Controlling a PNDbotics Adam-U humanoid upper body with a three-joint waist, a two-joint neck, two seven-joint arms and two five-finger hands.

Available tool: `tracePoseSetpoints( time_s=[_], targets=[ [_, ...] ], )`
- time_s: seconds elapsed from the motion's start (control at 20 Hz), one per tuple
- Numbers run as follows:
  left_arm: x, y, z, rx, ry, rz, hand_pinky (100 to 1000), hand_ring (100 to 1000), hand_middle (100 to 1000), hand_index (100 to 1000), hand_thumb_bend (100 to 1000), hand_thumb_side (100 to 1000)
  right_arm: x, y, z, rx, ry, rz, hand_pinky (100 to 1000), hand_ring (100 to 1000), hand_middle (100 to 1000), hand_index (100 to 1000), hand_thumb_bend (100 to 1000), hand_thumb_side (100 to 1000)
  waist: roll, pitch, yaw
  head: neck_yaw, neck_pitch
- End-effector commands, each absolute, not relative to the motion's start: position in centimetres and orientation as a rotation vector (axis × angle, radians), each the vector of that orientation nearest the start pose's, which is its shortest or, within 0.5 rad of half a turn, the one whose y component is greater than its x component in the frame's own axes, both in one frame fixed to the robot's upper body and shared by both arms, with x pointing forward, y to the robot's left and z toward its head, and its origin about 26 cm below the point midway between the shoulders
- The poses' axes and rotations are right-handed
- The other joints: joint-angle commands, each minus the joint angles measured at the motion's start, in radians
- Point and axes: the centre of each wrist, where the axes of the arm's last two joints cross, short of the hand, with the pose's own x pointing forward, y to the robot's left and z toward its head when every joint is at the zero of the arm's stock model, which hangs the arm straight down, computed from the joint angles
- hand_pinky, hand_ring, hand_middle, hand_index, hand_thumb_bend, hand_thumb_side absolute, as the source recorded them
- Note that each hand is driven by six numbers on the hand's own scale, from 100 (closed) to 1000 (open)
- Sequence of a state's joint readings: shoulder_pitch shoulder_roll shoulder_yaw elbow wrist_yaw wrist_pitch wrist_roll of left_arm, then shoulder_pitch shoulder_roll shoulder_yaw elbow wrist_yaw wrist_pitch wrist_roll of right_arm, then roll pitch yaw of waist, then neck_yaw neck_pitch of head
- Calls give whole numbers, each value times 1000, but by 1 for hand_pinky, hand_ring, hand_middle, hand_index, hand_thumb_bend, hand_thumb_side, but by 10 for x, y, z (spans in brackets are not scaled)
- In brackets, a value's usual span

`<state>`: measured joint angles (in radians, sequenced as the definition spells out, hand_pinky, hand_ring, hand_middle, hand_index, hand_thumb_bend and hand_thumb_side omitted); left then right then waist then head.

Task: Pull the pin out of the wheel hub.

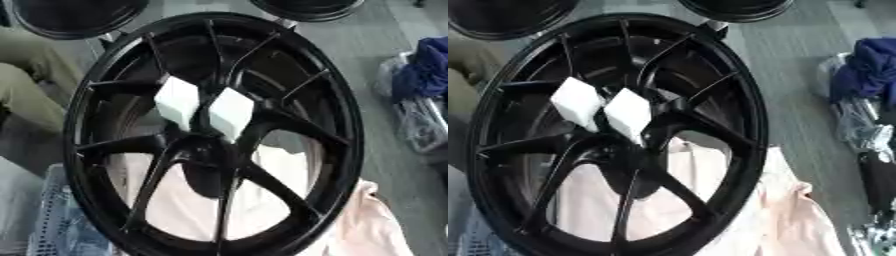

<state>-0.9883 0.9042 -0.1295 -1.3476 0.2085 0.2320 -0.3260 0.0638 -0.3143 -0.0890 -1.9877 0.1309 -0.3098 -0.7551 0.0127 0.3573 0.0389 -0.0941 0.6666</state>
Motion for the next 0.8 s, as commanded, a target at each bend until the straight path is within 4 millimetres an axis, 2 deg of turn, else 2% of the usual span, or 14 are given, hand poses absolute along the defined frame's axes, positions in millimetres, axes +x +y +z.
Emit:
tracePoseSetpoints(
  time_s=[0.05, 0.45, 0.7, 0.8],
  targets=[
    [373, 388, 401, 525, -1915, -692, 727, 456, 259, 326, 100, 361, 246, -321, 115, -818, -2318, -410, 592, 753, 676, 797, 100, 368, -2, -25, 6, -7, 0],
    [364, 434, 361, 632, -1801, -572, 728, 463, 263, 332, 100, 335, 248, -320, 117, -815, -2330, -423, 594, 752, 677, 797, 100, 369, -17, -14, 24, -8, -8],
    [365, 453, 327, 666, -1709, -514, 736, 472, 273, 344, 100, 310, 249, -319, 118, -808, -2337, -434, 595, 752, 677, 797, 100, 370, -23, -7, 27, -7, -17],
    [366, 457, 314, 674, -1675, -512, 751, 489, 303, 377, 100, 285, 250, -319, 119, -804, -2340, -439, 595, 752, 678, 797, 100, 372, -25, -4, 28, -5, -21]
  ],
)
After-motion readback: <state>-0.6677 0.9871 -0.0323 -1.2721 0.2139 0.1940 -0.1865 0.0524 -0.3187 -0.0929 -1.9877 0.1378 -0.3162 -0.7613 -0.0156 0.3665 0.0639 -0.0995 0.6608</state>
